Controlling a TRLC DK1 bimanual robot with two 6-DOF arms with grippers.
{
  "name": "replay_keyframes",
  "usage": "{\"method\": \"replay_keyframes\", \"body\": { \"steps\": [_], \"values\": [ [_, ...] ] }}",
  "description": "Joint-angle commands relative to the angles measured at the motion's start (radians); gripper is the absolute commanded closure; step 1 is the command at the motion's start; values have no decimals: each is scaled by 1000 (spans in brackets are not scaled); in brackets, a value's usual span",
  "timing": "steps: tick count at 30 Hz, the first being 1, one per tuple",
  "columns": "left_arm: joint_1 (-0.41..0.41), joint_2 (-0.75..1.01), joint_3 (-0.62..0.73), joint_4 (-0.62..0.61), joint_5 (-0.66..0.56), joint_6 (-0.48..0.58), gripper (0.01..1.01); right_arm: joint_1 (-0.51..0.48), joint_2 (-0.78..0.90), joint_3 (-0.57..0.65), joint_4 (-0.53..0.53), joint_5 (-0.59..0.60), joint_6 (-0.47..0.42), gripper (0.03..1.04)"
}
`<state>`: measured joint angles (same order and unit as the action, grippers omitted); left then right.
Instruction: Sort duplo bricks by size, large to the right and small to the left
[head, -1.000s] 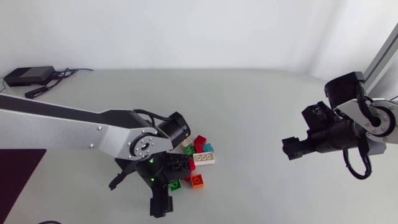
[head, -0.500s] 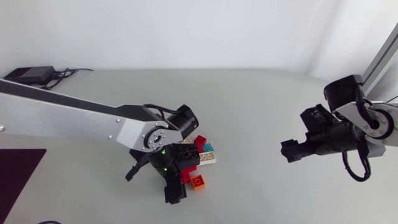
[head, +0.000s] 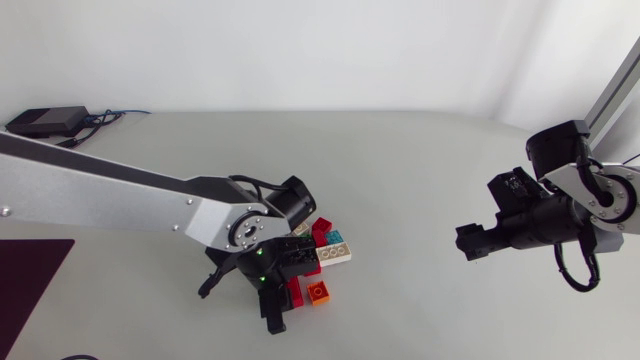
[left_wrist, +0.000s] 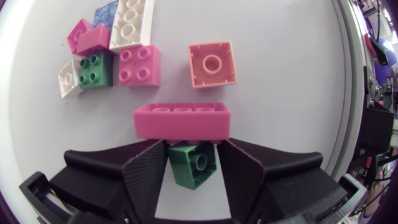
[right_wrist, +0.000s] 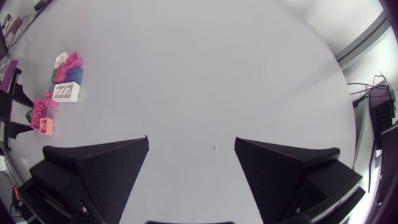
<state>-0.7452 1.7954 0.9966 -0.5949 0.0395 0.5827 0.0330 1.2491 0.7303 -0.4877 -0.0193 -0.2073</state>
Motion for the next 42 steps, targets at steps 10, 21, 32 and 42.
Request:
{"method": "replay_keyframes", "body": {
  "steps": [10, 21, 32, 42],
  "values": [
    [150, -166, -193, 20, 11, 68, 670, 4, -22, -31, -20, -2, -10, 69],
    [58, -96, -87, 30, 11, 20, 38, 11, -27, -52, -18, -2, -6, 69],
    [-36, -7, 54, 0, -9, -47, 39, -5, -40, -72, -17, -4, -23, 69],
    [139, -251, -67, -72, -9, 37, 39, 4, -39, -80, -8, -25, -9, 69]
  ]
}}
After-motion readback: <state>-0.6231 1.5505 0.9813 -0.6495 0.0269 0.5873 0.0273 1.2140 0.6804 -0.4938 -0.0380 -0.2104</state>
